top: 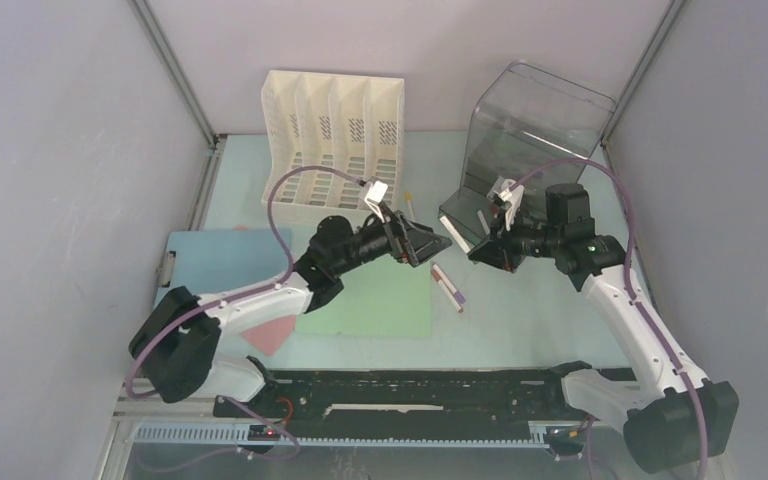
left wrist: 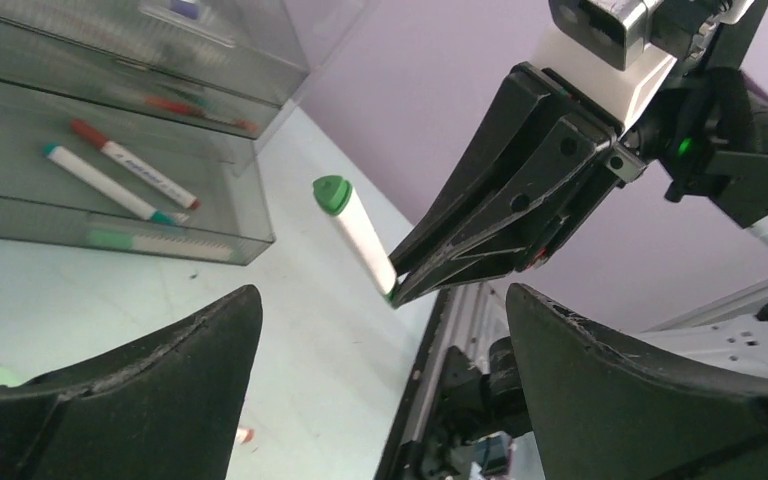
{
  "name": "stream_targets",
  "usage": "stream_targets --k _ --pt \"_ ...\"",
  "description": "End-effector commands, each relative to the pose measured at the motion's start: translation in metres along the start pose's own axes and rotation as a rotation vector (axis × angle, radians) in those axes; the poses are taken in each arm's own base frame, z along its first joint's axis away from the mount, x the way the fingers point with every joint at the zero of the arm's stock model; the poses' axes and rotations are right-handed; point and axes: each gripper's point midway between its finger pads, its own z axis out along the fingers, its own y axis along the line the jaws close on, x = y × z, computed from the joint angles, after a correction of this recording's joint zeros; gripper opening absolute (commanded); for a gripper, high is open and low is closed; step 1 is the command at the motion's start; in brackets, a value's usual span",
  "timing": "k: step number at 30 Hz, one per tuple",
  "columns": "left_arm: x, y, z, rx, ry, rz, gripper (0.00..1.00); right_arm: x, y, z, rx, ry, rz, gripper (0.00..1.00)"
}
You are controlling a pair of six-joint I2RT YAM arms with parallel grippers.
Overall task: Organize the desk
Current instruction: Place the stationery in the drawer.
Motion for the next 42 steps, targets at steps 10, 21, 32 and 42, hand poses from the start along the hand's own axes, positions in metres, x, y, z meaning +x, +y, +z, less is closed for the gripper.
stream_targets --k 10,21,32,42 --pt "-0.016 -0.02 0.05 0.133 -0.116 -0.173 0.63 -0.008 0.012 -0.006 -0.04 -0.036 -0.005 0.0" --pt "-0.015 -0.013 0.059 0.131 -0.132 -0.222 0.0 0.0 0.012 -0.007 -0.049 -0.014 -0.059 0.28" --pt "-0.015 0.032 0.079 -0.033 -0.155 -0.272 0.0 0.012 -0.01 -0.013 0.058 0.057 -0.114 0.63" --pt "-0.017 0.07 0.111 -0.184 -0.167 -0.306 0.0 0.009 -0.028 -0.024 0.165 0.055 -0.119 0.64"
